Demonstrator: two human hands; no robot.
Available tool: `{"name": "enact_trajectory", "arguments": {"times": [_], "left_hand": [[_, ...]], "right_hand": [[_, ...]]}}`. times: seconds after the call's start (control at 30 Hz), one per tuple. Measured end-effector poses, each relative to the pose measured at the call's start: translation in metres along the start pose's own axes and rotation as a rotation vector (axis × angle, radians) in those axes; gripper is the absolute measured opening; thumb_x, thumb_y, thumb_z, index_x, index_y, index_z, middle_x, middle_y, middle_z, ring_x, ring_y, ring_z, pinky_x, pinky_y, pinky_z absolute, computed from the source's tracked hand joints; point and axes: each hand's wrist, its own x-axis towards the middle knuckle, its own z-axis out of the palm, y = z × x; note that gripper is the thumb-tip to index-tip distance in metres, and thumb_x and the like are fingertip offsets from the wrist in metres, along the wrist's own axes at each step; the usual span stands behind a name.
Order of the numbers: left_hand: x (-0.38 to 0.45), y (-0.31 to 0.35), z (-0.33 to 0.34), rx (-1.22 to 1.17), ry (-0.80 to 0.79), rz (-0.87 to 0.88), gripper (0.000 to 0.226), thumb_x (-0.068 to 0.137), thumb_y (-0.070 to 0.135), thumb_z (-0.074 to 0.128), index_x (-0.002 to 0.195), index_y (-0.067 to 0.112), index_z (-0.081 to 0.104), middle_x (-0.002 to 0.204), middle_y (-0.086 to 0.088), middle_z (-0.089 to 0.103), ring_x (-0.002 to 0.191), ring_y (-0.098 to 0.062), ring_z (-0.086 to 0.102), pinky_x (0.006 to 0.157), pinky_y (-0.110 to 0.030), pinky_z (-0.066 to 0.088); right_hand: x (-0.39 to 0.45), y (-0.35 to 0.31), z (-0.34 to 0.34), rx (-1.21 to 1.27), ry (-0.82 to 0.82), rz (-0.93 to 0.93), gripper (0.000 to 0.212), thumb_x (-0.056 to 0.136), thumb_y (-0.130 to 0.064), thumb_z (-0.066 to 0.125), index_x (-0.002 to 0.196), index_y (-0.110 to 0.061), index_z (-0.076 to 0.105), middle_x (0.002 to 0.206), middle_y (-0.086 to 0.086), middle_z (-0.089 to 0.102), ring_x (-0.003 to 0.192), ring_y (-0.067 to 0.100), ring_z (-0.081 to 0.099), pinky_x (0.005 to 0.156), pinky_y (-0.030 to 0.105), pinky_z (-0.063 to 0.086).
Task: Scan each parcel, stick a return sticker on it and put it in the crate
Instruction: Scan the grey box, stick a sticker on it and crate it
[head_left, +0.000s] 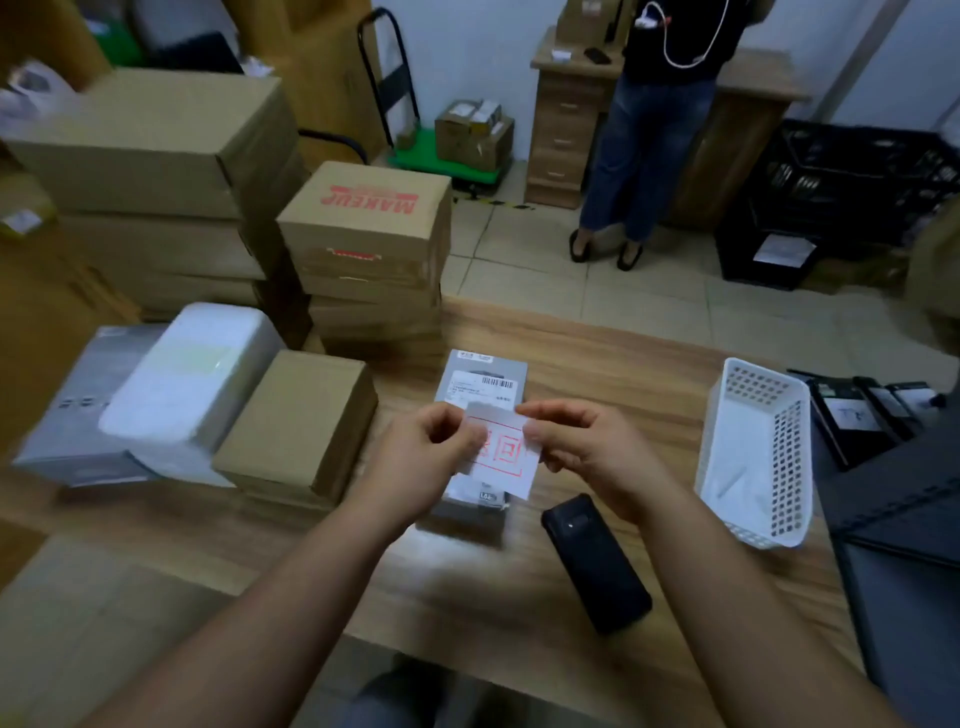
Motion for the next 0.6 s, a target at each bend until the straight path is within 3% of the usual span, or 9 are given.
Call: {"name": "enact_trajectory", "arguments": {"times": [0.07, 0.27, 0.47, 0.6], "left_hand": [[-0.012, 0.010, -0.009, -0.103, 0.084, -0.014, 0.013, 0.090, 0.017, 0.067, 0.082, 0.007, 0.068, 0.077, 0.000, 0.074, 0.073, -0.015, 0.066, 0.064, -0.029, 0.050], [-0.024, 0.034, -0.031, -0.222, 0.064, 0.000, 0.013, 0.089, 0.020, 0.068, 0.077, 0.017, 0.071, 0.086, -0.005, 0.076, 0.087, -0.026, 0.072, 0.084, -0.047, 0.056], [-0.018, 0.050, -0.056, -0.223, -0.010, 0.046, 0.011, 0.088, 0.014, 0.069, 0.082, 0.005, 0.068, 0.083, -0.006, 0.076, 0.082, -0.020, 0.073, 0.074, -0.034, 0.057], [-0.008, 0.057, -0.074, -0.055, -0.188, 0.097, 0.010, 0.085, 0.014, 0.071, 0.082, 0.004, 0.070, 0.083, -0.005, 0.075, 0.080, -0.016, 0.072, 0.072, -0.030, 0.056]], "right_hand": [[-0.012, -0.006, 0.011, 0.112, -0.057, 0.005, 0.019, 0.079, -0.003, 0.071, 0.096, -0.010, 0.072, 0.085, 0.005, 0.072, 0.066, 0.011, 0.060, 0.059, 0.020, 0.046], [-0.029, -0.023, 0.035, 0.108, -0.083, -0.035, 0.010, 0.070, -0.014, 0.075, 0.079, -0.017, 0.078, 0.087, 0.005, 0.074, 0.069, 0.012, 0.063, 0.063, 0.022, 0.046], [-0.027, -0.049, 0.051, 0.191, 0.048, -0.148, 0.019, 0.078, -0.018, 0.068, 0.094, -0.007, 0.071, 0.082, 0.008, 0.068, 0.068, 0.014, 0.057, 0.059, 0.022, 0.042], [-0.025, -0.072, 0.063, -0.091, 0.075, -0.195, 0.014, 0.088, -0.018, 0.065, 0.100, -0.013, 0.072, 0.087, 0.001, 0.073, 0.073, 0.011, 0.059, 0.062, 0.024, 0.044]]}}
